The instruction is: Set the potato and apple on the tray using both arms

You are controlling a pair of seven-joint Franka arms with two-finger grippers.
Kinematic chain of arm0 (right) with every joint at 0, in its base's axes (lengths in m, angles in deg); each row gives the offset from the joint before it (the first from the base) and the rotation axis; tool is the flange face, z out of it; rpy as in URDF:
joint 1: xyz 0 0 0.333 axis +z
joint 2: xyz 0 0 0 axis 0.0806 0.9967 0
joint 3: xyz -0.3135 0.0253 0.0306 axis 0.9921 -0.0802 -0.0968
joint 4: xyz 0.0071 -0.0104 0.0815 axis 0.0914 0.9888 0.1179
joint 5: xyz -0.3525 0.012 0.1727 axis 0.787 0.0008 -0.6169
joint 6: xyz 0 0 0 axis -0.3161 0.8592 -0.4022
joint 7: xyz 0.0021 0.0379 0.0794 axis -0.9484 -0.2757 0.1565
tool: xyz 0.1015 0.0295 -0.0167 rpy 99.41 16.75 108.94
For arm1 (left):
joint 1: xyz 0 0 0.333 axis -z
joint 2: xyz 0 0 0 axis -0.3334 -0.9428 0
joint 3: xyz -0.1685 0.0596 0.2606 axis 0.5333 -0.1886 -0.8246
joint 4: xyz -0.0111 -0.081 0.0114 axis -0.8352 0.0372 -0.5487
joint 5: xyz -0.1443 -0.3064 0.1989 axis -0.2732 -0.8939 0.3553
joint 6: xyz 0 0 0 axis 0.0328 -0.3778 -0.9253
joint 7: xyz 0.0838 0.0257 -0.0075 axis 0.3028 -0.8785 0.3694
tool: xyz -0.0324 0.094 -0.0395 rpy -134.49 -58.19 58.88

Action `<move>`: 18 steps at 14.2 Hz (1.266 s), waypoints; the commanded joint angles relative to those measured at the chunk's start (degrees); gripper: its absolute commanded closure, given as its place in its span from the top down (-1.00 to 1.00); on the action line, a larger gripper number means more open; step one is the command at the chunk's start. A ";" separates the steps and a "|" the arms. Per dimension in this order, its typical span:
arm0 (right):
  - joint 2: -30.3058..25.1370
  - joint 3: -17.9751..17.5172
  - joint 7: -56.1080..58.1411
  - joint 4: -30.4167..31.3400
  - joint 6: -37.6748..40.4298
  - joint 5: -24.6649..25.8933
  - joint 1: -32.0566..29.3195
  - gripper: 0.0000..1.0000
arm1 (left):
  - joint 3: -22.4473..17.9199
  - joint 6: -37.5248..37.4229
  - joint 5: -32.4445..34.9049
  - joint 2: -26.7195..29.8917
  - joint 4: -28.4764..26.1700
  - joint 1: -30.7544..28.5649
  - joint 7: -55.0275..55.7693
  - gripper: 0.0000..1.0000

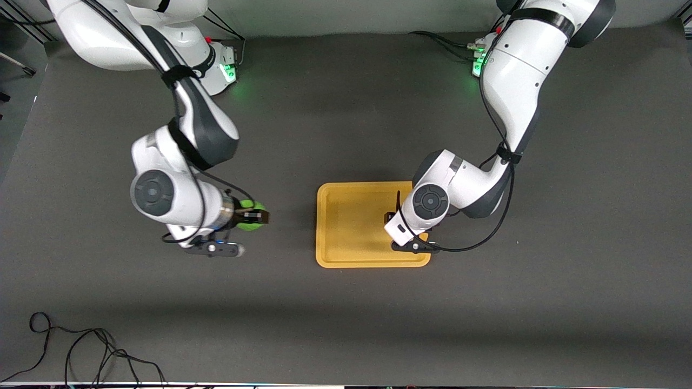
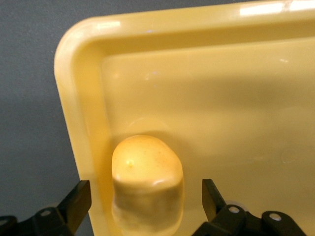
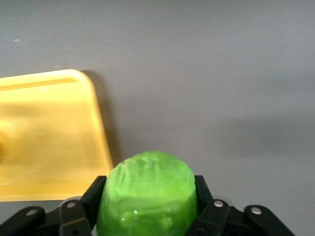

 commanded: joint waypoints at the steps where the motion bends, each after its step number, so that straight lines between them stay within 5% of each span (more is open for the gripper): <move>1: 7.07 -4.21 -8.03 -5.56 -6.39 -0.39 0.12 -0.52 | -0.57 -2.70 0.88 4.28 -0.52 -0.43 0.23 1.00; 3: 11.80 -6.59 -13.21 -5.90 -14.92 1.01 2.92 -0.52 | -0.66 -4.82 0.96 8.24 -0.34 -3.76 -3.00 1.00; 8: 23.24 -6.77 -27.45 -12.57 -21.10 13.40 10.39 -0.53 | -0.66 -12.63 0.96 18.43 -0.34 -14.92 -20.22 1.00; 12: 24.48 -6.68 -29.49 -12.59 -21.12 17.18 13.39 -0.53 | -0.48 -20.55 1.58 28.80 -0.25 -22.65 -26.49 1.00; 18: 25.01 -6.77 -30.20 -10.83 -16.81 20.62 13.57 -0.52 | -0.48 -25.47 0.35 34.97 0.27 -26.89 -28.50 1.00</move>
